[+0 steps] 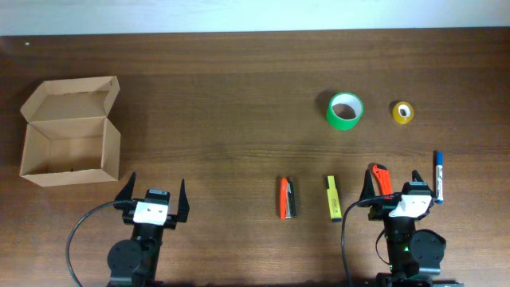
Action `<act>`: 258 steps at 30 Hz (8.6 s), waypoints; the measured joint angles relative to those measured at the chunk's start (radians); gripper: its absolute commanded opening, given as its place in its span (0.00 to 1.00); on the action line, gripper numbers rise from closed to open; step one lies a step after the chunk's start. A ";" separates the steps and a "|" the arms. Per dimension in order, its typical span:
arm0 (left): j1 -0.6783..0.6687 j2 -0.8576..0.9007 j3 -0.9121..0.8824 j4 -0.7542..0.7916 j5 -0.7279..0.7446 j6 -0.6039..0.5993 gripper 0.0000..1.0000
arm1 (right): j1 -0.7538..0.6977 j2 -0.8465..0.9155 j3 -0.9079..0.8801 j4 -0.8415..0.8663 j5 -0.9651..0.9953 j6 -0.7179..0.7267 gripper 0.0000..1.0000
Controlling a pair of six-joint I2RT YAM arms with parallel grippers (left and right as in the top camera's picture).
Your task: Pack container
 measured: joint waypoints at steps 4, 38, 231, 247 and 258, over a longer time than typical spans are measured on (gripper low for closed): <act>0.000 0.000 0.000 0.000 0.000 0.000 0.99 | 0.000 0.000 0.000 0.000 0.000 0.000 0.99; 0.000 0.000 0.000 0.000 0.000 0.000 1.00 | 0.000 0.000 0.000 0.000 0.000 0.000 0.99; 0.382 1.911 1.580 -1.025 -0.019 -0.122 0.02 | -0.600 1.526 1.293 -0.917 0.022 0.262 0.99; -0.090 1.915 2.010 -1.159 -0.024 -0.394 0.02 | -0.600 1.526 1.293 -0.916 0.023 0.262 0.99; -0.362 1.928 2.011 -1.132 -0.054 -0.640 0.02 | -0.600 1.526 1.293 -0.917 0.014 0.262 0.99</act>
